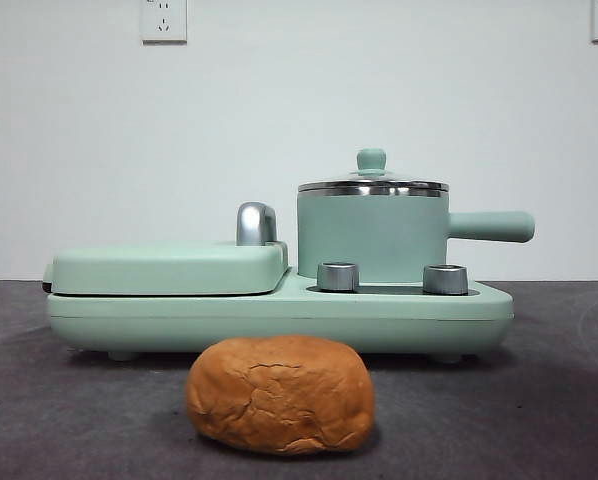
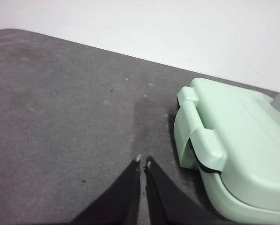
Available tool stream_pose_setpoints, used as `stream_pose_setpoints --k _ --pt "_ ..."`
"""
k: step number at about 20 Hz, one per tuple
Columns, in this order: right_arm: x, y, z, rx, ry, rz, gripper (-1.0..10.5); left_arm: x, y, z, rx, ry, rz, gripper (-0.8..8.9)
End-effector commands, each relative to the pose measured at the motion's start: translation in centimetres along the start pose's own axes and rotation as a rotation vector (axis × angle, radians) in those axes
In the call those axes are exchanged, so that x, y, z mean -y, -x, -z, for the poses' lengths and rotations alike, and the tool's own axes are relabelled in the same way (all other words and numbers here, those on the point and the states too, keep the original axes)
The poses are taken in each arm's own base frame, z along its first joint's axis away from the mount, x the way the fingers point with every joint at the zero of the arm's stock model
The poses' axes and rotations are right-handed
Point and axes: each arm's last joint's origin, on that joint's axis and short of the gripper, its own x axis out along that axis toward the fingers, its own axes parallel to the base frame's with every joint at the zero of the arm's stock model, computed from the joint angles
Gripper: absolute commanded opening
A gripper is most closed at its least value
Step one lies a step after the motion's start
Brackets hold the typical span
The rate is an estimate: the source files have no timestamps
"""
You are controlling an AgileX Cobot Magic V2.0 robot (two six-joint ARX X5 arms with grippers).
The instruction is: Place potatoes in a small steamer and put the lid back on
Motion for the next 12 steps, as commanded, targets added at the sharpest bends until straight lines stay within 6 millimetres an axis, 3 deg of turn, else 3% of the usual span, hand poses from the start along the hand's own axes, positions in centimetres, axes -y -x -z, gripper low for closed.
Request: stream_pose_setpoints --k 1,7,12 --pt "0.0 0.0 -0.1 0.015 0.002 0.002 0.2 -0.1 -0.2 0.5 -0.011 0.035 -0.001 0.27" --pt "0.1 0.0 -1.0 0.112 -0.126 0.001 0.2 0.0 -0.2 0.2 0.022 0.034 0.009 0.15" --pt "0.1 0.1 -1.0 0.118 -0.192 0.006 0.2 0.3 0.0 -1.1 0.152 0.106 0.051 0.15"
